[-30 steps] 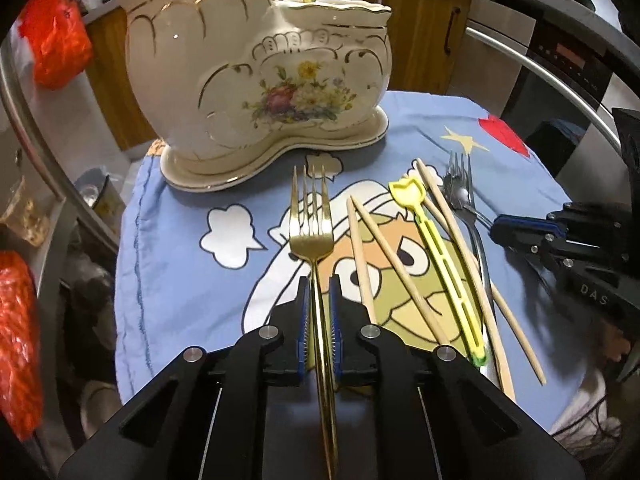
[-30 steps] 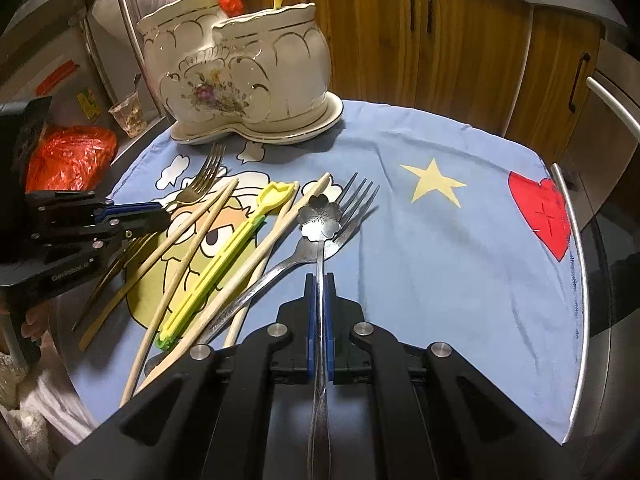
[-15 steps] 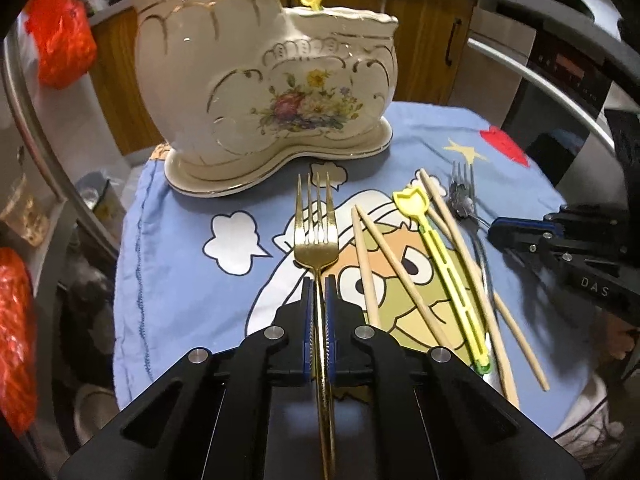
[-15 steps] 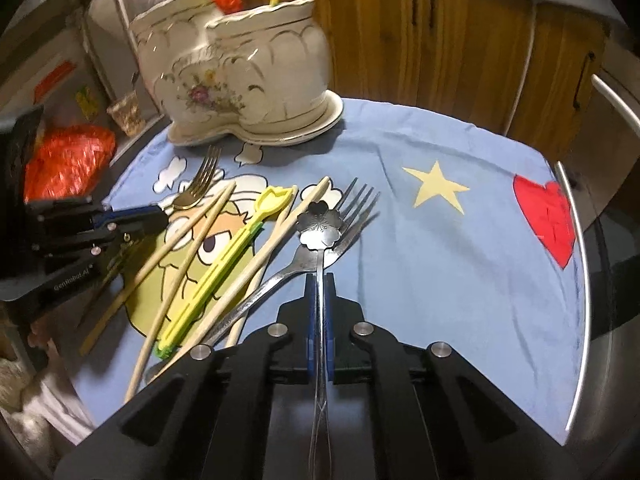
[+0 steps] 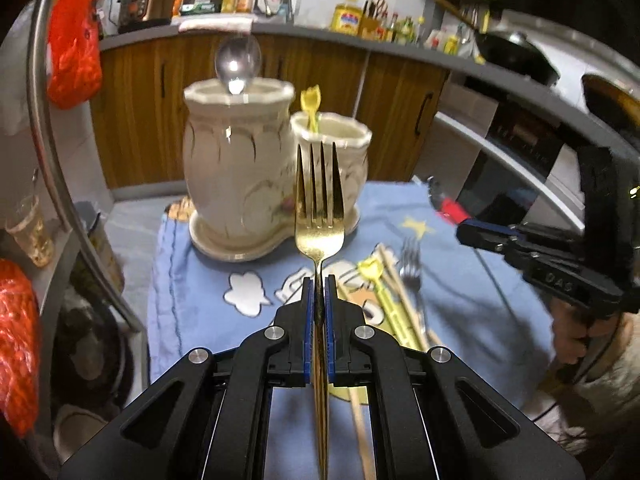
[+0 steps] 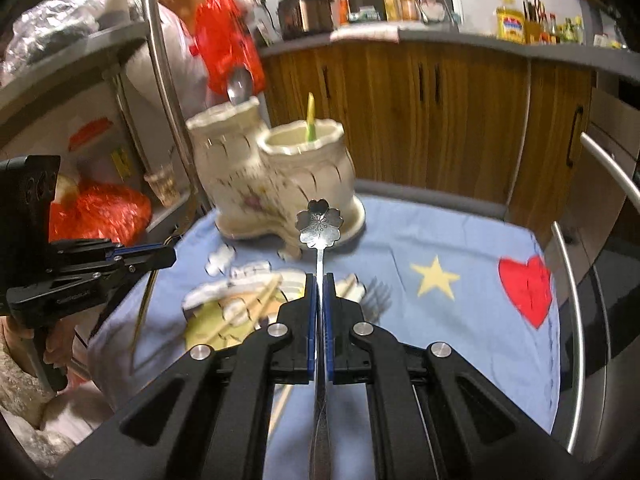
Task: Organize utensils
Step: 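Lift the gold fork and flower spoon and carry both toward the holder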
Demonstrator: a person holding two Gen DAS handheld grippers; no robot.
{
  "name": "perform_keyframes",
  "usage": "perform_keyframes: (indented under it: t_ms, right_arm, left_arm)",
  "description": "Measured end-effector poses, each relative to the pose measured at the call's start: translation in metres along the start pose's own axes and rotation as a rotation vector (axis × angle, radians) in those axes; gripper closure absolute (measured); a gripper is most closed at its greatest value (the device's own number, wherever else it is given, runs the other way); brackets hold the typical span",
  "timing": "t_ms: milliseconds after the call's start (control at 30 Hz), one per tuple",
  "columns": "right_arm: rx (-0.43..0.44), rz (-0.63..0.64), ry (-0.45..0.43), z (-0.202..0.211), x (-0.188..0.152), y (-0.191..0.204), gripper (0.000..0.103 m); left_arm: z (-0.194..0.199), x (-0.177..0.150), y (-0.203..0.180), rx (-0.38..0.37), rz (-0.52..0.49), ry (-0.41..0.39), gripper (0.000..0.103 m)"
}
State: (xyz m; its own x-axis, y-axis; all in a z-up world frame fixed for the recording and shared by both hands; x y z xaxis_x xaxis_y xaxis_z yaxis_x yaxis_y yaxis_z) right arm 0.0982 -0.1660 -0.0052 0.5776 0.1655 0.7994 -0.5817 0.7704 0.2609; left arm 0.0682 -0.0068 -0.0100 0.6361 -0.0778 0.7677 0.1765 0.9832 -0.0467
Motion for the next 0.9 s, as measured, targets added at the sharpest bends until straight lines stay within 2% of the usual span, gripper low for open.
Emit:
perform_keyframes:
  t_ms: [100,300,433,600,767,900]
  right_arm:
    - [0.009,0.007,-0.051,0.004,0.013,0.005,0.100]
    - [0.024,0.036,-0.162,0.011,0.045,0.015,0.100]
    - [0.026,0.047,-0.246,0.011,0.075,0.016,0.100]
    - [0.006,0.083,-0.346,0.000,0.121,0.014,0.100]
    - [0.039,0.056,-0.442,-0.010,0.165,0.008,0.100]
    - [0.036,0.040,-0.483,-0.020,0.183,0.003,0.100]
  left_arm:
    - [0.013,0.010,0.003,-0.012,0.006,-0.044,0.097]
    - [0.034,0.034,0.014,0.016,0.013,-0.112,0.097]
    - [0.055,0.068,0.022,0.023,0.022,-0.179,0.097]
    - [0.079,0.127,0.027,0.061,0.005,-0.268,0.097]
    - [0.092,0.173,0.032,0.058,0.025,-0.316,0.097]
    - [0.088,0.196,0.035,0.102,0.035,-0.353,0.097]
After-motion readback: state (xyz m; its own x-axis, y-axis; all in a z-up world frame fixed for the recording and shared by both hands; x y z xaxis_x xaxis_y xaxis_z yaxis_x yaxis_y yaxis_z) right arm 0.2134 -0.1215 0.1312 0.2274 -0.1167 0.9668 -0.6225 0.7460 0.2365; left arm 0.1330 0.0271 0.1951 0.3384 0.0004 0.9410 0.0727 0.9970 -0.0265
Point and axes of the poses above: each gripper's, at about its wrist camera, not at the fingertips, and z roughly against the way its jaws point, y to its left, x to its top, the point moved 7 cm from there along -z, roughly the way its jaws point, and after that the axes turned 11 degrees about x, right-handed, at the moved point
